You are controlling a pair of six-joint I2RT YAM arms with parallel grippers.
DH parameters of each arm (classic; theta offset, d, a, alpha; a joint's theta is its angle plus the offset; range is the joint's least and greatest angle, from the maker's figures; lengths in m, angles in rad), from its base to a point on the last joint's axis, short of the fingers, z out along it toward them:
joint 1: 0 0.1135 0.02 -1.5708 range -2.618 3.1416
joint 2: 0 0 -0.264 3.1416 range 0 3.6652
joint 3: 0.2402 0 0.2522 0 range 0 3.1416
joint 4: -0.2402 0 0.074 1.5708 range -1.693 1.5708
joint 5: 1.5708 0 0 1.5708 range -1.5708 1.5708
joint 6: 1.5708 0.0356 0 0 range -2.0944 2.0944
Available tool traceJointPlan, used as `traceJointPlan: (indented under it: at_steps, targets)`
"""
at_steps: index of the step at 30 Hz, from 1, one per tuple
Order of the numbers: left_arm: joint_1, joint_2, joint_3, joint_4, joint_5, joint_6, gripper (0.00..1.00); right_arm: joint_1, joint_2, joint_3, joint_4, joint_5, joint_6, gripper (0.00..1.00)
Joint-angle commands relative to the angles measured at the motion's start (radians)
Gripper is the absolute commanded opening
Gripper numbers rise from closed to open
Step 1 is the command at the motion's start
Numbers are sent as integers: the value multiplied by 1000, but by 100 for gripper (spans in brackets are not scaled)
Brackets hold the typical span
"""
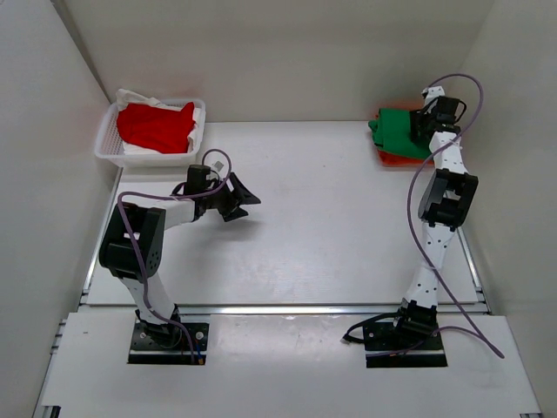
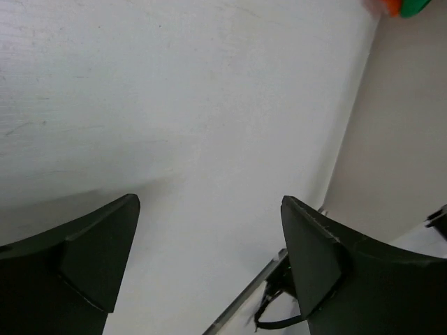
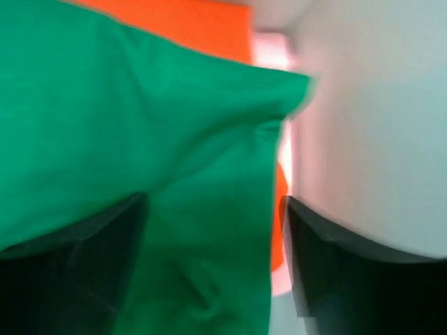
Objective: Fold and stack the t-shirts
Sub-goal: Put the neatly folded tshirt into the corner of the board with the right arm
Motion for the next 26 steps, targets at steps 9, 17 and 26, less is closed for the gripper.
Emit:
traceJointPlan:
  at_steps: [9,17,26]
  targets:
    - [24,-59,179,-544,-180,386,99,128,-543,-561,261,389,129,99]
    - [-48,-304,55,-684,-289,510,99,278,-953,-1036,-3,366,264,99]
    - [-34,-659,-112,-744,-299,598,99,409,-1415,-1513,-298,232,399,99]
